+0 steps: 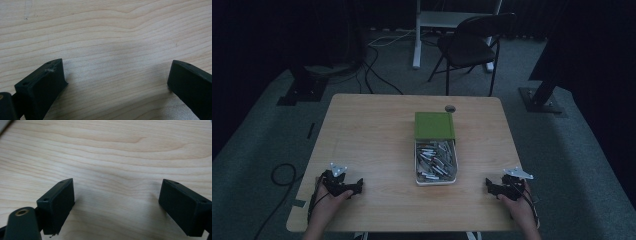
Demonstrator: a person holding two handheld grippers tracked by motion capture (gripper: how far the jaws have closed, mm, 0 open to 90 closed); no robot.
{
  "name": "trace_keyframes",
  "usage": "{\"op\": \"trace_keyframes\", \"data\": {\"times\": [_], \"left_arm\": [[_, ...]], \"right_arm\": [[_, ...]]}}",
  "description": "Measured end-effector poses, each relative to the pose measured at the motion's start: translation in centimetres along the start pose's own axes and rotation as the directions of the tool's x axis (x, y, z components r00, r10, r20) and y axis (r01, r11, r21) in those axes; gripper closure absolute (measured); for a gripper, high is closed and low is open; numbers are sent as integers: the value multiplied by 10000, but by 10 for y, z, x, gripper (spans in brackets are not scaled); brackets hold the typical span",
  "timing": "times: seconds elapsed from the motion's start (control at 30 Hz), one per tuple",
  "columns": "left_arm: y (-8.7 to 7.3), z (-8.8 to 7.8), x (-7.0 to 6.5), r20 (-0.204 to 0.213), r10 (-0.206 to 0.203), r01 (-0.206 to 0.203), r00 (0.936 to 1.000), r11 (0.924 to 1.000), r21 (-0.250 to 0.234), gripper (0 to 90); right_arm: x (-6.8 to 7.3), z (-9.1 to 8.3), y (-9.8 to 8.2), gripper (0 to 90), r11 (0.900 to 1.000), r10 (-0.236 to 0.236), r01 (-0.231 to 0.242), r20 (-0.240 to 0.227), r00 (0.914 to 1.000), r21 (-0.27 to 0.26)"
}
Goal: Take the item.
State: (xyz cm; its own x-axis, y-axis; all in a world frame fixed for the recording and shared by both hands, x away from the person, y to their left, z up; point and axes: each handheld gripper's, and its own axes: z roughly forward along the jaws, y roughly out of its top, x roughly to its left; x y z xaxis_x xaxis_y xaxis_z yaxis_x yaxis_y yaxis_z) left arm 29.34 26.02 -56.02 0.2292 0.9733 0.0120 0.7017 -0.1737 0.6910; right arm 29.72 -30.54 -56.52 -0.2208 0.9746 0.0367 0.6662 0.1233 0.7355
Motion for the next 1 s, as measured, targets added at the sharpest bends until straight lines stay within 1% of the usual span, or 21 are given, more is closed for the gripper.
{"op": "trace_keyframes", "data": {"times": [0.03, 0.07, 0.1, 0.13, 0.17, 0.2, 0.23, 0.37, 0.43, 0.47, 0.5, 0.6, 0.7, 0.73, 0.77, 0.83, 0.9, 0.97, 1.0], "left_arm": [[0, 0, 0, -2, -2, 2, 10000, 10000, -1, 18], [0, 0, 0, -2, -2, 2, 10000, 10000, -1, 18], [0, 0, 0, -1, -1, 1, 10000, 10000, -1, 18], [0, 0, 0, -1, -1, 1, 10000, 10000, -1, 18], [0, 0, 0, -1, -7, 7, 10000, 10000, -1, 18], [0, 0, 0, -1, -7, 7, 10000, 10000, -1, 18], [0, 0, 0, -1, -6, 6, 10000, 10000, -1, 18], [0, 0, 0, -3, -5, 5, 10000, 10000, -4, 18], [0, 0, 0, -5, 5, -5, 10000, 10000, 3, 18], [0, 0, 0, -5, 5, -5, 10000, 10000, 3, 18], [0, 0, 0, -3, 2, -2, 10000, 10000, 3, 17], [0, 0, 0, -4, -2, 2, 10000, 10000, 0, 17], [0, 0, 0, -6, 10, -10, 10000, 10000, 11, 17], [0, 0, 0, -6, 10, -10, 10000, 10000, 11, 17], [0, 0, 0, -5, 12, -12, 10000, 10000, 11, 17], [0, 0, 0, -5, 12, -12, 10000, 10000, 12, 17], [0, 0, 0, -4, 12, -12, 10000, 10000, 11, 17], [0, 0, 0, -4, 12, -12, 10000, 10000, 10, 17], [0, 0, 0, -6, 24, -23, 10000, 10000, 14, 17]], "right_arm": [[1, -2, -1, 131, 9997, 235, -236, -111, 9997, -45], [1, -2, -1, 131, 9997, 235, -236, -111, 9997, -45], [4, -2, -1, 132, 10000, 31, -31, 66, 10000, 4], [4, -2, -1, 132, 10000, 31, -31, 66, 10000, 4], [6, -4, 2, 133, 9999, -11, 10, -16, 10000, -132], [6, -4, 2, 133, 9999, -11, 10, -16, 10000, -132], [9, -8, 7, 133, 9994, -122, 121, -25, 9999, -324], [12, -13, 13, 133, 9988, -137, 129, -170, 9998, -478], [16, -20, 21, 136, 9977, -247, 232, -231, 9994, -639], [16, -20, 21, 136, 9977, -247, 232, -231, 9994, -639], [18, -24, 26, 137, 9971, -247, 218, -389, 9989, -728], [20, -27, 30, 139, 9964, -379, 347, -408, 9984, -770], [24, -32, 38, 145, 9948, -507, 455, -551, 9972, -914], [24, -32, 38, 145, 9948, -507, 455, -551, 9972, -914], [26, -35, 43, 146, 9935, -560, 490, -667, 9962, -1031], [27, -36, 44, 147, 9930, -593, 516, -701, 9958, -1066], [34, -41, 51, 157, 9899, -818, 711, -853, 9930, -1223], [35, -42, 53, 157, 9891, -875, 757, -904, 9921, -1266], [39, -44, 56, 157, 9872, -994, 849, -1041, 9896, -1351]]}}
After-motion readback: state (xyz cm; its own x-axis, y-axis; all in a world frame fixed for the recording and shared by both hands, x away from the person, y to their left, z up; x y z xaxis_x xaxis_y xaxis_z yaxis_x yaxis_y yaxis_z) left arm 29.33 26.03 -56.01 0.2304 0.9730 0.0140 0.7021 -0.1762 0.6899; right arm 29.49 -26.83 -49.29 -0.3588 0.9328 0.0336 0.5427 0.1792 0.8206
